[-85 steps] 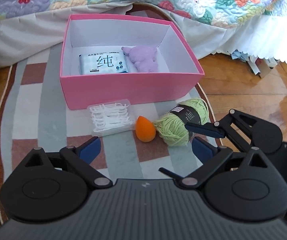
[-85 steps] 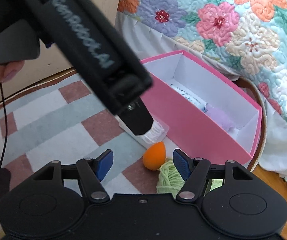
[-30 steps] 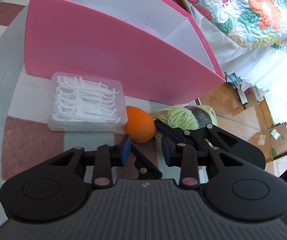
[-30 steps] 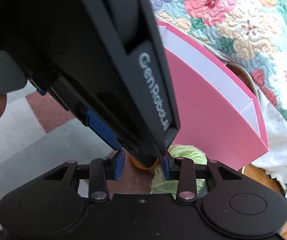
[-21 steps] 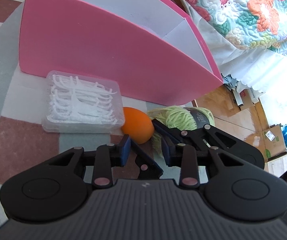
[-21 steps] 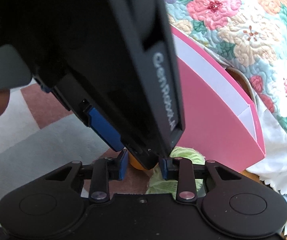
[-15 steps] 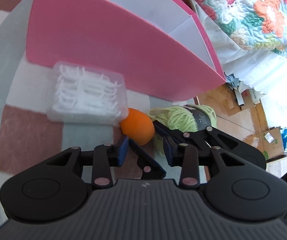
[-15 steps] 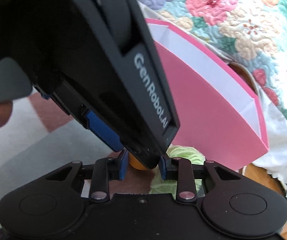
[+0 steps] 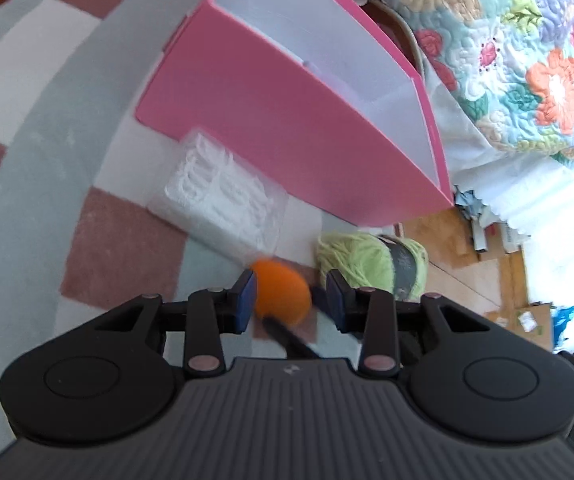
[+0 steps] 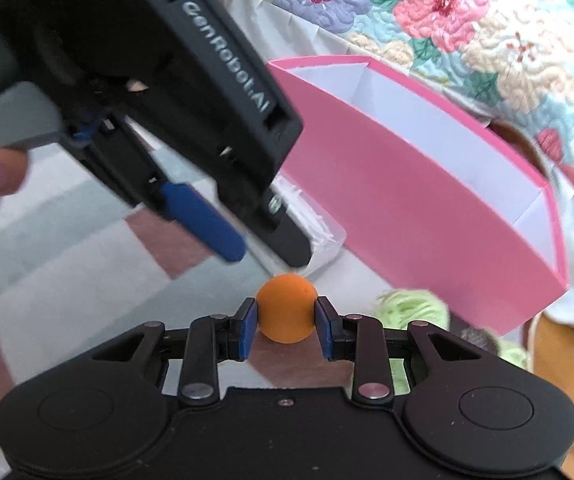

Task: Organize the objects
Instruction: 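Lower both tools onto the orange makeup sponge and close on it, then lift the orange sponge with both tools and carry it over the pink box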

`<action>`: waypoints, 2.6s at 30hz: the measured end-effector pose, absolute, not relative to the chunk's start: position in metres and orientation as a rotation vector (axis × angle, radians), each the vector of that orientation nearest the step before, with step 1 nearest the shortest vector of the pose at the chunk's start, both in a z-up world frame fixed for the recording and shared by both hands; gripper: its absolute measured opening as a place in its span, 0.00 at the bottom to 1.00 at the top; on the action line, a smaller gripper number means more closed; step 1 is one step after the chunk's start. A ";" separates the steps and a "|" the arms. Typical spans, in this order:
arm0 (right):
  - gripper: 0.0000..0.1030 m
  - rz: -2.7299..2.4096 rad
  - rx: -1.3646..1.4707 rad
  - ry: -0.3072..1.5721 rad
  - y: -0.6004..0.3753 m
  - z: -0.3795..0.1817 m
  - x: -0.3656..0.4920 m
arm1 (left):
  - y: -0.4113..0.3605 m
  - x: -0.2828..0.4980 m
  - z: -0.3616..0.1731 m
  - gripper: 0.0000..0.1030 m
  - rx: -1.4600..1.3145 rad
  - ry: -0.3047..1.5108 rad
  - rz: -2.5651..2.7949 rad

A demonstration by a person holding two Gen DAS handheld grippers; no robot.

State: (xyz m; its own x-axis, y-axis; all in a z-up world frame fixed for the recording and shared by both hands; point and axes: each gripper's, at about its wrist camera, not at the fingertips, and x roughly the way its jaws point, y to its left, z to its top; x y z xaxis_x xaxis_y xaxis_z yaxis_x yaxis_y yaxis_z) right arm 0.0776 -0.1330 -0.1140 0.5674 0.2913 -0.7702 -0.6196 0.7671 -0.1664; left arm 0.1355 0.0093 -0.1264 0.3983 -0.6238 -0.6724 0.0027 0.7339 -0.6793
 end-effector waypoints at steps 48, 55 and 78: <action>0.42 0.608 -0.192 0.815 -0.186 -0.057 0.078 | -0.033 0.099 -0.073 0.31 -0.428 1.010 -0.499; 0.42 0.640 -0.249 0.753 -0.183 -0.024 0.058 | -0.028 0.084 -0.037 0.31 -0.418 0.959 -0.490; 0.42 0.718 -0.202 0.818 -0.179 0.028 0.115 | -0.036 0.129 0.026 0.32 -0.376 1.056 -0.419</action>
State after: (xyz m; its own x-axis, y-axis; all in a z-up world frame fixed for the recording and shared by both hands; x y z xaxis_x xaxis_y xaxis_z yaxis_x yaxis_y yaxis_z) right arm 0.1146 -0.1786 0.0283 0.4661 0.5056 -0.7260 -0.6543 0.7494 0.1018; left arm 0.1286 -0.0360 0.0263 0.4283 -0.5023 -0.7512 0.1501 0.8593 -0.4890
